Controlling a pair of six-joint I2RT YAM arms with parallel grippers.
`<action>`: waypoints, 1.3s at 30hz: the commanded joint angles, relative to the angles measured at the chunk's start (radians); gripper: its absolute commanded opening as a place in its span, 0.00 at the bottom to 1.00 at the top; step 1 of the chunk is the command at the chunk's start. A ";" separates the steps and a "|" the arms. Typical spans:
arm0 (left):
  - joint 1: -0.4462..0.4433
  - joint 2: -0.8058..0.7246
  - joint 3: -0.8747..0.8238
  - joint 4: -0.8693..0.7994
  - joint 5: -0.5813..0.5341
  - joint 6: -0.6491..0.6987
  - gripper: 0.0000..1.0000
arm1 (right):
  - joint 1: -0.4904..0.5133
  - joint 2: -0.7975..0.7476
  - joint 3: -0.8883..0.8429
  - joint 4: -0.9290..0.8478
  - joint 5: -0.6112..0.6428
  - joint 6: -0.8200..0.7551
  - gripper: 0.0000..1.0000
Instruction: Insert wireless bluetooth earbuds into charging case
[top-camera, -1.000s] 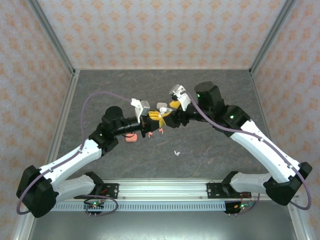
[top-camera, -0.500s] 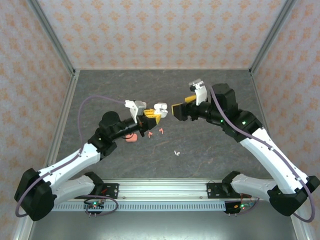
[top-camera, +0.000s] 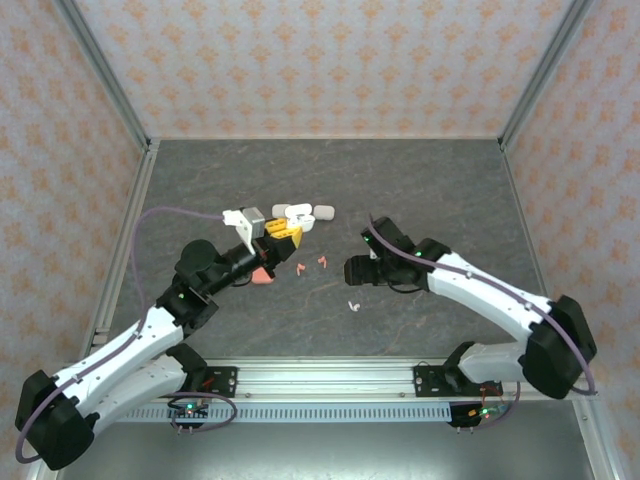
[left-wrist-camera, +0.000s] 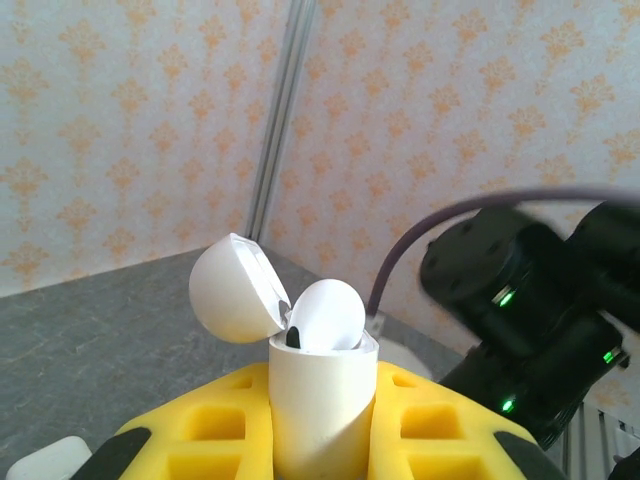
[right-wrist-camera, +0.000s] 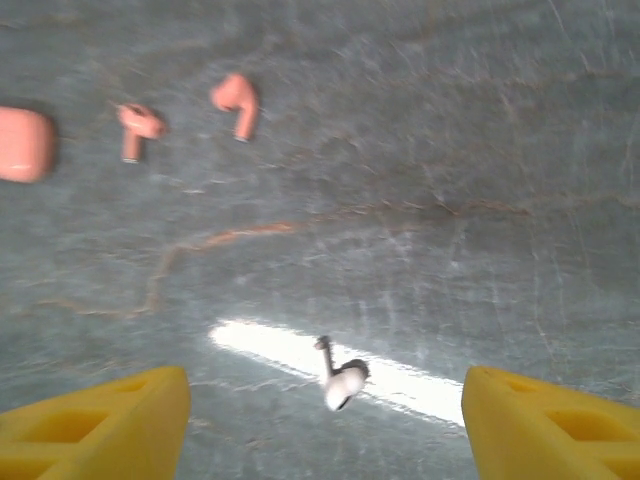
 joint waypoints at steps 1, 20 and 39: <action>-0.007 -0.021 -0.007 -0.016 -0.026 0.029 0.00 | 0.014 0.081 -0.005 -0.010 0.078 0.041 0.72; -0.007 -0.014 0.011 -0.037 -0.029 0.035 0.00 | 0.071 0.337 0.011 0.002 0.102 0.052 0.62; -0.007 -0.001 0.011 -0.036 -0.026 0.032 0.00 | 0.117 0.342 -0.007 -0.018 0.022 0.028 0.61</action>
